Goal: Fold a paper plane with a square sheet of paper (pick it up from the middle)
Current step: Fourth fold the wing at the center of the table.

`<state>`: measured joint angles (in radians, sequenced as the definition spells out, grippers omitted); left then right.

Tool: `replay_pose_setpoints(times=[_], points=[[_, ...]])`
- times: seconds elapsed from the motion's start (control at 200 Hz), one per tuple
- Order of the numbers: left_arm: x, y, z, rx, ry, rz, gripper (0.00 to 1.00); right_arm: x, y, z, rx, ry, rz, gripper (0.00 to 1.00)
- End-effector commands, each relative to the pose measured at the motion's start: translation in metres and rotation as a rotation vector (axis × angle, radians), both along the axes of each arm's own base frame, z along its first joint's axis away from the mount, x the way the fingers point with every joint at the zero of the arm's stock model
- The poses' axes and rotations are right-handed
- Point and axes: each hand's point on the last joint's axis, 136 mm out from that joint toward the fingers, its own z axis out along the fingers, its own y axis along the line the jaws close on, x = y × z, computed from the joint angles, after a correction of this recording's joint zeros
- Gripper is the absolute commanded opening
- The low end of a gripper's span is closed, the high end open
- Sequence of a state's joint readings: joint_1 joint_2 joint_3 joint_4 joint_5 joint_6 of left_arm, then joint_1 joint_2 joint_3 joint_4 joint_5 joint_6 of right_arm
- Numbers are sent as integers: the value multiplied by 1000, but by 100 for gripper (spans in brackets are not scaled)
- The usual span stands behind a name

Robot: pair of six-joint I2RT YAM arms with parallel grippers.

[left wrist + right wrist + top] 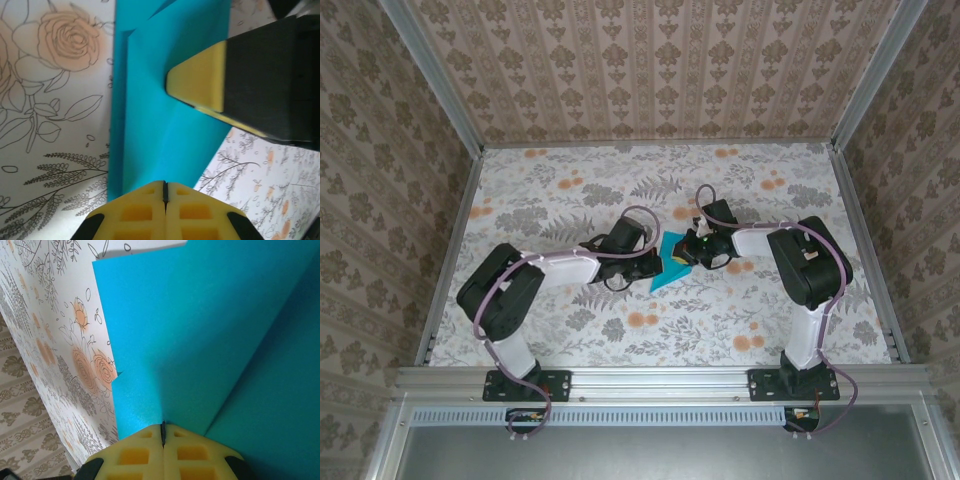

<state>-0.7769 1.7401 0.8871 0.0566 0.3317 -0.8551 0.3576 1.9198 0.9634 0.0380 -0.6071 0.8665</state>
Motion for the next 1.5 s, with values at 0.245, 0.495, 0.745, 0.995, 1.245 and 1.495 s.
replay_pose_setpoints(times=[0.245, 0.495, 0.745, 0.995, 1.245, 1.495], points=[[-7, -14, 6, -83, 28, -66, 5, -22, -10, 18, -78, 14, 43, 8], [-18, -25, 2, -101, 49, -119, 5, -24, -4, 35, -65, -26, 77, 16], [-25, -25, -11, -74, 80, -119, 5, -32, 2, 19, -77, 4, 115, 15], [-25, -21, -15, -54, 84, -108, 5, -46, -2, 5, -70, 21, 136, 16], [-29, -24, -17, -68, 97, -120, 5, -53, -11, 8, -50, -19, 133, 18], [-35, -23, -24, -56, 119, -124, 5, -52, -10, 8, -10, -41, 130, 19]])
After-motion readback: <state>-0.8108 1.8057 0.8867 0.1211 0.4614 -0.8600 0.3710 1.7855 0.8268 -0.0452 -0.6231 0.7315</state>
